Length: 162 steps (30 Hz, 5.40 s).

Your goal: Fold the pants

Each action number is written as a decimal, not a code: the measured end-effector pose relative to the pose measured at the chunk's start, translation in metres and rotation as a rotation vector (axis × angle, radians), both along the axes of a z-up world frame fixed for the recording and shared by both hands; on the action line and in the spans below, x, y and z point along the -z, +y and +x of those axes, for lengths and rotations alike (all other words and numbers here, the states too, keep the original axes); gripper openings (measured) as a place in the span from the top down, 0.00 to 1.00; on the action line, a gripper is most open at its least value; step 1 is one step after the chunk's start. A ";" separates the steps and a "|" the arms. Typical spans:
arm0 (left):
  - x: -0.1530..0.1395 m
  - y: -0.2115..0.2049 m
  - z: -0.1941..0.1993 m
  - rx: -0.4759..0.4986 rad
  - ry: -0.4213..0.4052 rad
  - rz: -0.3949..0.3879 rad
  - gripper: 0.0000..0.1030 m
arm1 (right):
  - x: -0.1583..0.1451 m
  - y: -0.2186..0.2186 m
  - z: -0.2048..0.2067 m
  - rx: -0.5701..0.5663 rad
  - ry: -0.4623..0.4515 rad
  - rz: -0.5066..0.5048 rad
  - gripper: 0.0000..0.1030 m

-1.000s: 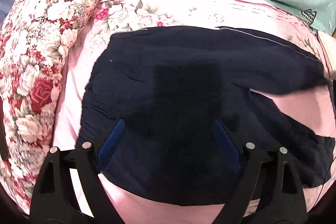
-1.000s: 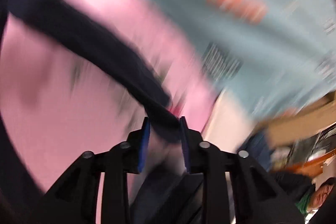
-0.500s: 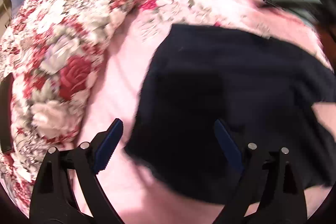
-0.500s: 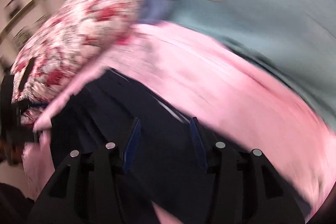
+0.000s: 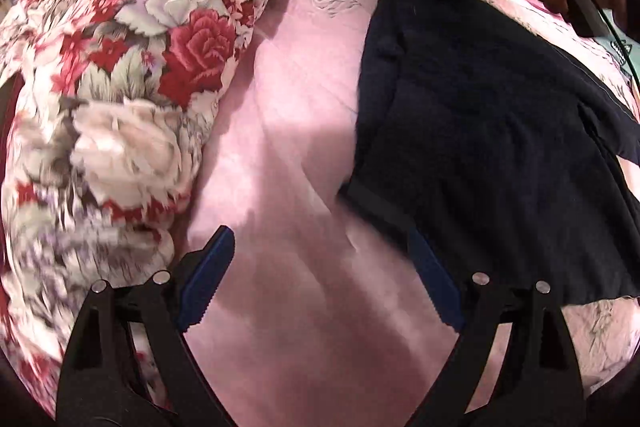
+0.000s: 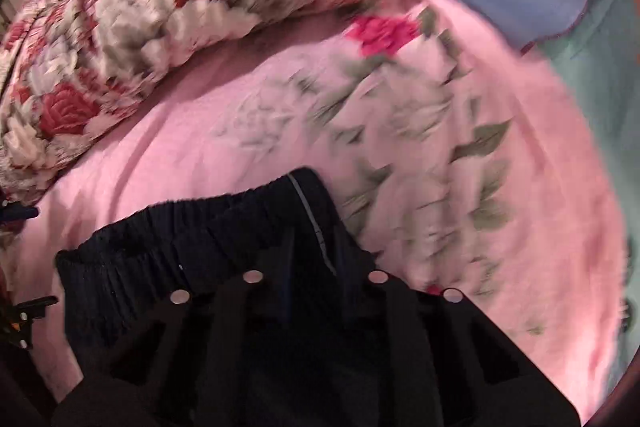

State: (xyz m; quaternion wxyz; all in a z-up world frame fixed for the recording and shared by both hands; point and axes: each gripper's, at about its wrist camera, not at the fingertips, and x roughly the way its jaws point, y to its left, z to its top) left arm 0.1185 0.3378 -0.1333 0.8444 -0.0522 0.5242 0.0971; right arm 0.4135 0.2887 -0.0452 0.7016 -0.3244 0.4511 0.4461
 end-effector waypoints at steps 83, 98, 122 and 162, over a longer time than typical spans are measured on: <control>-0.057 -0.047 0.195 0.810 -0.030 0.174 0.74 | -0.020 -0.283 -0.011 0.104 0.125 -0.136 0.96; -0.061 -0.051 0.003 0.743 -0.044 0.211 0.74 | -0.022 -0.283 -0.301 -0.056 -0.063 -0.115 0.96; -0.063 -0.060 -0.042 0.458 -0.137 0.196 0.34 | 0.028 -0.286 -0.364 0.236 -0.087 -0.048 0.54; 0.017 -0.106 -0.002 0.334 0.055 0.150 0.27 | -0.038 -0.644 -0.397 1.772 -0.054 0.863 0.90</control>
